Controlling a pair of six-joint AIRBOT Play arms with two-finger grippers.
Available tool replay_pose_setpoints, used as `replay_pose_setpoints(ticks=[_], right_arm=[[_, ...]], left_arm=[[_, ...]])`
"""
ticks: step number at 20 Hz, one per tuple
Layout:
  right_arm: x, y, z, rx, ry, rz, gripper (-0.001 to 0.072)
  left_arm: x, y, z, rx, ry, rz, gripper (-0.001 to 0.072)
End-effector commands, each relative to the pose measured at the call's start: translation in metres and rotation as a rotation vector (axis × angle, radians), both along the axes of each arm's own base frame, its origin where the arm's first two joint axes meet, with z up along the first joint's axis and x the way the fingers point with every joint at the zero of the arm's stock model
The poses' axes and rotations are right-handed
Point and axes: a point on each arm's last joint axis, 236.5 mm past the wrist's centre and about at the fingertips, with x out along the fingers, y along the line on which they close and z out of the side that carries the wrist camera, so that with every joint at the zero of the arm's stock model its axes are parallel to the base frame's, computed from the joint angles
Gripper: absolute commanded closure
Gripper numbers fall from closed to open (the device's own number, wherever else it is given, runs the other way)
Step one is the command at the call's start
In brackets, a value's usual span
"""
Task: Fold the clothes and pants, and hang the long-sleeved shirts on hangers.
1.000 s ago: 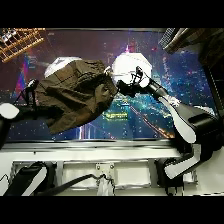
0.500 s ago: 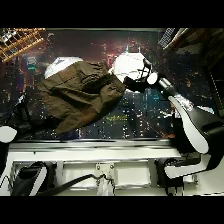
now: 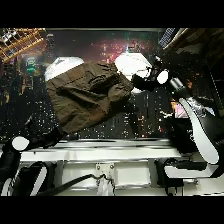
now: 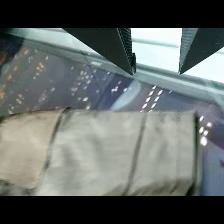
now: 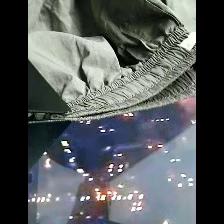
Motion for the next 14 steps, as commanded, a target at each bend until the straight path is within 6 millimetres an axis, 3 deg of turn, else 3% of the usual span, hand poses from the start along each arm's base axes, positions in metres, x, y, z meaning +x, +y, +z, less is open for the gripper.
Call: replay_pose_setpoints(ticks=[1,7,8,14], right_arm=[[-0.004,-0.001,-0.001,-0.013,0.004,0.021,0.0689],[-0.004,-0.002,-0.001,-0.025,0.000,0.036,0.0691],[-0.004,-0.002,-0.001,-0.025,0.000,0.036,0.0691],[-0.004,-0.002,-0.001,-0.025,-0.002,0.035,0.0691]], left_arm=[[-0.012,-0.004,-0.019,-0.032,0.050,0.041,0.0416],[0.005,0.009,-0.026,0.001,0.007,0.118,0.0412],[0.011,0.008,-0.025,-0.014,-0.002,0.141,0.0341],[0.028,0.007,-0.028,-0.058,-0.012,0.220,0.0337]])
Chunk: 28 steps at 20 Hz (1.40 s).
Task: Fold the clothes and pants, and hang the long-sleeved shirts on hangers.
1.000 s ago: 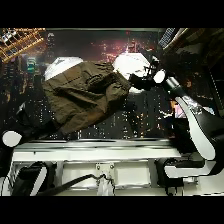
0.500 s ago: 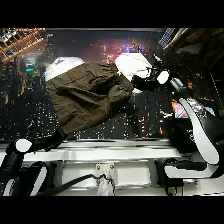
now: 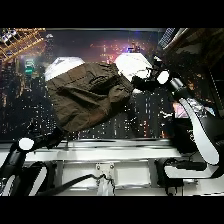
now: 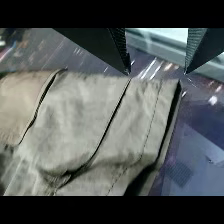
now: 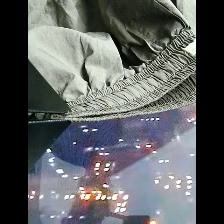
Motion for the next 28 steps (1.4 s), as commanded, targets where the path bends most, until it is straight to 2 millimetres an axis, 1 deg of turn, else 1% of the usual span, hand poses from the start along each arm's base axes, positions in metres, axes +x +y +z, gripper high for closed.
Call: replay_pose_setpoints(ticks=[1,4,7,8,9,11,12,13,14,15,16,17,18,19,20,22,24,26,27,28], right_arm=[[0.001,0.000,0.000,0.001,-0.005,-0.001,0.0691],[0.003,0.000,0.001,0.002,-0.011,-0.005,0.0691],[0.004,0.000,0.002,0.003,-0.019,-0.008,0.0690],[0.005,0.000,0.002,0.003,-0.021,-0.009,0.0690],[0.005,0.000,0.002,0.003,-0.021,-0.009,0.0690],[0.005,0.000,0.002,0.003,-0.021,-0.009,0.0690],[0.005,0.000,0.002,0.005,-0.019,-0.009,0.0690],[0.004,0.003,0.004,0.022,-0.016,-0.013,0.0690],[0.005,0.006,0.010,0.045,-0.023,-0.020,0.0689],[0.007,0.006,0.019,0.050,-0.044,-0.023,0.0689],[0.012,0.003,0.033,0.048,-0.083,-0.028,0.0689],[0.018,-0.001,0.049,0.039,-0.126,-0.043,0.0689],[0.023,-0.007,0.070,0.029,-0.179,-0.063,0.0689],[0.026,-0.009,0.091,0.028,-0.224,-0.071,0.0689],[0.028,-0.011,0.113,0.027,-0.271,-0.071,0.0689],[0.025,-0.012,0.157,0.042,-0.359,-0.071,0.0689],[0.016,-0.012,0.197,0.065,-0.433,-0.076,0.0689],[-0.001,-0.014,0.228,0.075,-0.482,-0.066,0.0689],[-0.011,-0.014,0.241,0.084,-0.501,-0.061,0.0689],[-0.024,-0.012,0.255,0.106,-0.516,-0.054,0.0689]], left_arm=[[0.011,0.001,-0.002,-0.021,-0.010,0.056,0.0337],[0.015,0.004,-0.006,-0.019,-0.005,0.077,0.0338],[0.020,-0.002,-0.004,-0.059,-0.014,0.097,0.0387],[0.024,-0.006,-0.001,-0.079,-0.031,0.092,0.0467],[0.027,-0.010,0.003,-0.099,-0.050,0.086,0.0517],[0.033,-0.019,0.013,-0.144,-0.088,0.077,0.0696],[0.038,-0.024,0.020,-0.179,-0.113,0.083,0.0705],[0.048,-0.031,0.033,-0.234,-0.163,0.092,0.0706],[0.062,-0.038,0.054,-0.295,-0.240,0.098,0.0707],[0.080,-0.043,0.086,-0.362,-0.350,0.108,0.0708],[0.097,-0.044,0.119,-0.412,-0.462,0.119,0.0709],[0.115,-0.040,0.156,-0.440,-0.580,0.134,0.0709],[0.128,-0.035,0.191,-0.452,-0.681,0.140,0.0709],[0.139,-0.032,0.227,-0.450,-0.781,0.130,0.0709],[0.146,-0.031,0.261,-0.435,-0.867,0.102,0.0710],[0.153,-0.028,0.329,-0.390,-1.037,0.050,0.0710],[0.155,-0.019,0.394,-0.334,-1.191,0.047,0.0710],[0.150,-0.012,0.447,-0.259,-1.333,0.035,0.0710],[0.144,-0.011,0.473,-0.226,-1.400,0.022,0.0710],[0.138,-0.011,0.493,-0.205,-1.454,0.007,0.0710]])
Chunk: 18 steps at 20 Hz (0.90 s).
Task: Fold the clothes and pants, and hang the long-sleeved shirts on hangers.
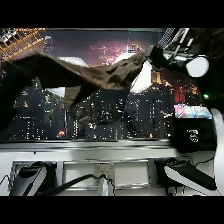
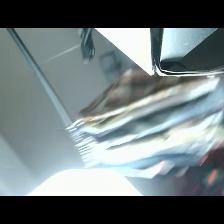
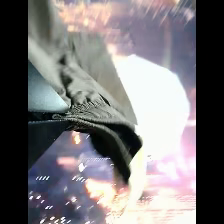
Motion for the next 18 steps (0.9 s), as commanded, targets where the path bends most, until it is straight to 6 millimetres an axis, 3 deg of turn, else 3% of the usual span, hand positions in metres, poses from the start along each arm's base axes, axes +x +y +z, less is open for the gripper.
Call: replay_pose_setpoints(ticks=[1,6,10,14,16,18], right_arm=[[-0.040,0.002,0.054,0.043,-0.075,0.027,0.0689],[-0.116,-0.012,0.106,-0.005,-0.161,0.056,0.0688],[-0.191,-0.008,0.132,0.049,-0.174,0.113,0.0688],[-0.253,-0.003,0.147,0.186,-0.142,0.115,0.0689],[-0.276,0.006,0.158,0.267,-0.142,0.142,0.0689],[-0.288,0.015,0.163,0.331,-0.124,0.170,0.0689]], left_arm=[[-0.022,0.007,0.093,0.082,-0.243,0.068,0.0710],[-0.062,0.020,0.159,0.126,-0.413,0.154,0.0710],[-0.107,0.045,0.188,0.150,-0.516,0.282,0.0711],[-0.161,0.050,0.214,0.189,-0.632,0.380,0.0711],[-0.175,0.050,0.223,0.210,-0.667,0.414,0.0711],[-0.175,0.051,0.229,0.225,-0.675,0.424,0.0711]])
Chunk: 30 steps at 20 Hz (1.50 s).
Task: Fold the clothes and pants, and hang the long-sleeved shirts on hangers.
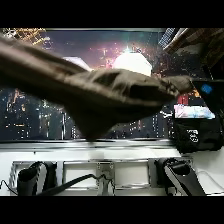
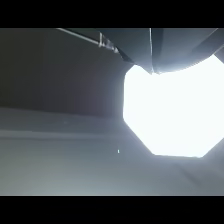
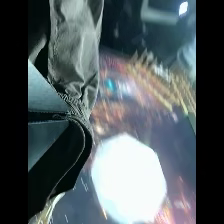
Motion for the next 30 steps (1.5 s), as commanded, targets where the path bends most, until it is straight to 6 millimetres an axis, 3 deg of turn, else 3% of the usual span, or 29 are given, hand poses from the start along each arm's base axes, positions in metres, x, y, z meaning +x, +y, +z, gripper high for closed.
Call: replay_pose_setpoints(ticks=[1,3,5,8,10,12,14,16,18,20,24,27,30], right_arm=[[-0.033,0.015,0.006,0.120,0.064,0.060,0.0689],[-0.028,0.011,-0.002,0.103,0.096,0.034,0.0689],[-0.011,-0.014,-0.034,-0.008,0.184,-0.071,0.0690],[0.023,-0.047,-0.087,-0.175,0.354,-0.195,0.0690],[0.061,-0.045,-0.112,-0.201,0.407,-0.208,0.0690],[0.114,-0.038,-0.135,-0.210,0.404,-0.215,0.0690],[0.175,-0.038,-0.166,-0.240,0.389,-0.245,0.0690],[0.227,-0.036,-0.206,-0.221,0.422,-0.273,0.0690],[0.260,-0.036,-0.252,-0.170,0.498,-0.293,0.0690],[0.279,-0.038,-0.282,-0.119,0.548,-0.317,0.0690],[0.305,-0.063,-0.304,-0.083,0.545,-0.391,0.0690],[0.299,-0.083,-0.309,-0.088,0.581,-0.410,0.0691],[0.262,-0.093,-0.316,-0.187,0.682,-0.312,0.0692]], left_arm=[[-0.007,0.003,0.009,0.017,-0.023,0.042,0.0711],[0.016,0.005,0.000,0.020,0.022,0.022,0.0711],[0.051,0.001,-0.019,0.046,0.097,-0.040,0.0711],[0.124,-0.017,-0.078,0.131,0.283,-0.167,0.0711],[0.178,-0.037,-0.137,0.201,0.441,-0.228,0.0711],[0.225,-0.073,-0.198,0.226,0.581,-0.317,0.0712],[0.265,-0.100,-0.252,0.272,0.664,-0.309,0.0712],[0.289,-0.112,-0.293,0.284,0.738,-0.294,0.0712],[0.298,-0.112,-0.317,0.325,0.778,-0.280,0.0713],[0.302,-0.106,-0.331,0.414,0.788,-0.226,0.0713],[0.304,-0.098,-0.338,0.459,0.795,-0.185,0.0713],[0.299,-0.102,-0.335,0.463,0.788,-0.203,0.0712],[0.269,-0.114,-0.329,0.470,0.801,-0.284,0.0713]])
